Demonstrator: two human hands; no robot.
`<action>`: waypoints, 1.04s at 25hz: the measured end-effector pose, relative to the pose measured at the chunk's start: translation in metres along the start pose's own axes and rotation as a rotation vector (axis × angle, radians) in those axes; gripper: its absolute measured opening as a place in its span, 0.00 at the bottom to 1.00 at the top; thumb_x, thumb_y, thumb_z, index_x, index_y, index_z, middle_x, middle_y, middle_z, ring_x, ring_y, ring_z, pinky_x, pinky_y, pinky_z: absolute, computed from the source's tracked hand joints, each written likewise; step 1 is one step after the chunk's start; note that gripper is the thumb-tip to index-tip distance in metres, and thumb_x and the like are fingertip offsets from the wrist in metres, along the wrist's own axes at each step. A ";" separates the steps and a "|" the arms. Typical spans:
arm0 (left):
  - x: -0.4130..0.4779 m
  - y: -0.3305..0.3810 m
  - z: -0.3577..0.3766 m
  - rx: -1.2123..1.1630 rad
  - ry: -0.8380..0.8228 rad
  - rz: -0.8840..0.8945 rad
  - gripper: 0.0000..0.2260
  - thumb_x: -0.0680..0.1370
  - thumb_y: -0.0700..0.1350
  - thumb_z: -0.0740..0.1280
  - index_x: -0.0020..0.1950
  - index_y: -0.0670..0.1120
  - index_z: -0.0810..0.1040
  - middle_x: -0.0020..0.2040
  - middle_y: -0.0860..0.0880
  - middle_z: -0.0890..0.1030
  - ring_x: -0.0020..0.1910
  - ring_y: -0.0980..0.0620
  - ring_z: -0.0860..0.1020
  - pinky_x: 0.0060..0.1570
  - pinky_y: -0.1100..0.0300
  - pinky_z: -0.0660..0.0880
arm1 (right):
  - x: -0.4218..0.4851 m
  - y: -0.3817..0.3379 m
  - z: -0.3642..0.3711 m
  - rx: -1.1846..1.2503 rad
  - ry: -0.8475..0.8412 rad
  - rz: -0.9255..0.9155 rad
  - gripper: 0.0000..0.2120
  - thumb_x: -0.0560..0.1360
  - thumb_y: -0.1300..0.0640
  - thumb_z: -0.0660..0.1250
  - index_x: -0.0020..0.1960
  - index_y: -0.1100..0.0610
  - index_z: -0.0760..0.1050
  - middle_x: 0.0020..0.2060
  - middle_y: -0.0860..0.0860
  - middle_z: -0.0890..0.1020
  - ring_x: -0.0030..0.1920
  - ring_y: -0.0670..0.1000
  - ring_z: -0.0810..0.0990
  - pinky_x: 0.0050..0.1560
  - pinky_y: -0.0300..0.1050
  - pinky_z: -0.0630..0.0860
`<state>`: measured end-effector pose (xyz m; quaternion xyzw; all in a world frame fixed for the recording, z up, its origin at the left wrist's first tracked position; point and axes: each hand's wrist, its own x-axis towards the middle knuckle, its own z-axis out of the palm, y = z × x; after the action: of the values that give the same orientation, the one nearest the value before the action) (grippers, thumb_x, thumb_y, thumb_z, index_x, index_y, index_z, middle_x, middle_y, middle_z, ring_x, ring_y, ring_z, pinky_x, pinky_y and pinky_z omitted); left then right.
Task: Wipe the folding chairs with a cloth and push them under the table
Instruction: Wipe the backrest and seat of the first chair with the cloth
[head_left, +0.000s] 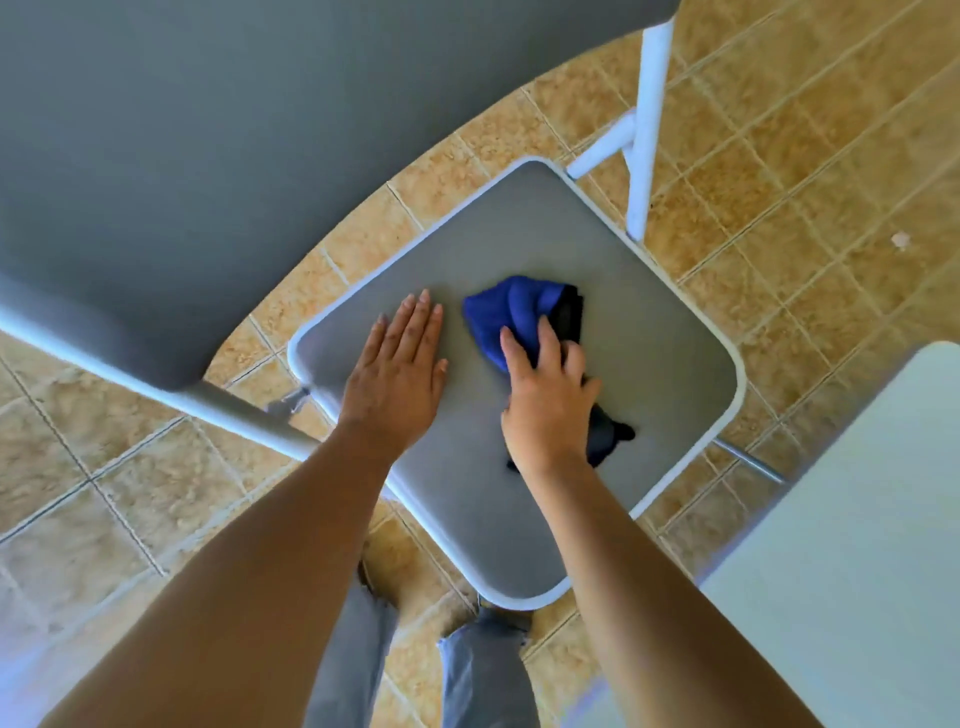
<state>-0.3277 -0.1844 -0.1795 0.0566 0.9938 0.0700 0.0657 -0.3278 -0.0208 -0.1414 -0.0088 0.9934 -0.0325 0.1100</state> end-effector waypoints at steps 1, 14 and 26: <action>0.006 -0.003 0.001 -0.010 0.002 0.001 0.26 0.82 0.51 0.45 0.77 0.41 0.57 0.78 0.44 0.57 0.77 0.47 0.56 0.75 0.50 0.52 | -0.019 -0.005 0.004 0.010 -0.007 -0.018 0.35 0.67 0.61 0.70 0.71 0.46 0.65 0.74 0.54 0.62 0.66 0.61 0.66 0.51 0.59 0.69; 0.042 -0.017 0.014 -0.055 0.017 0.119 0.26 0.83 0.55 0.48 0.79 0.46 0.53 0.79 0.48 0.53 0.78 0.50 0.51 0.76 0.48 0.49 | 0.046 0.015 -0.002 0.032 0.078 0.486 0.34 0.72 0.60 0.65 0.75 0.46 0.57 0.76 0.56 0.54 0.71 0.62 0.58 0.59 0.60 0.64; 0.043 -0.016 0.014 -0.053 0.006 0.112 0.26 0.83 0.54 0.49 0.79 0.47 0.51 0.79 0.49 0.51 0.78 0.51 0.49 0.76 0.48 0.48 | 0.013 0.068 -0.007 0.062 0.094 0.724 0.32 0.71 0.64 0.63 0.73 0.48 0.63 0.74 0.58 0.60 0.69 0.64 0.61 0.58 0.61 0.63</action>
<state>-0.3694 -0.1934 -0.2005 0.1100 0.9870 0.1002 0.0601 -0.3430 0.0468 -0.1421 0.3483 0.9346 -0.0220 0.0686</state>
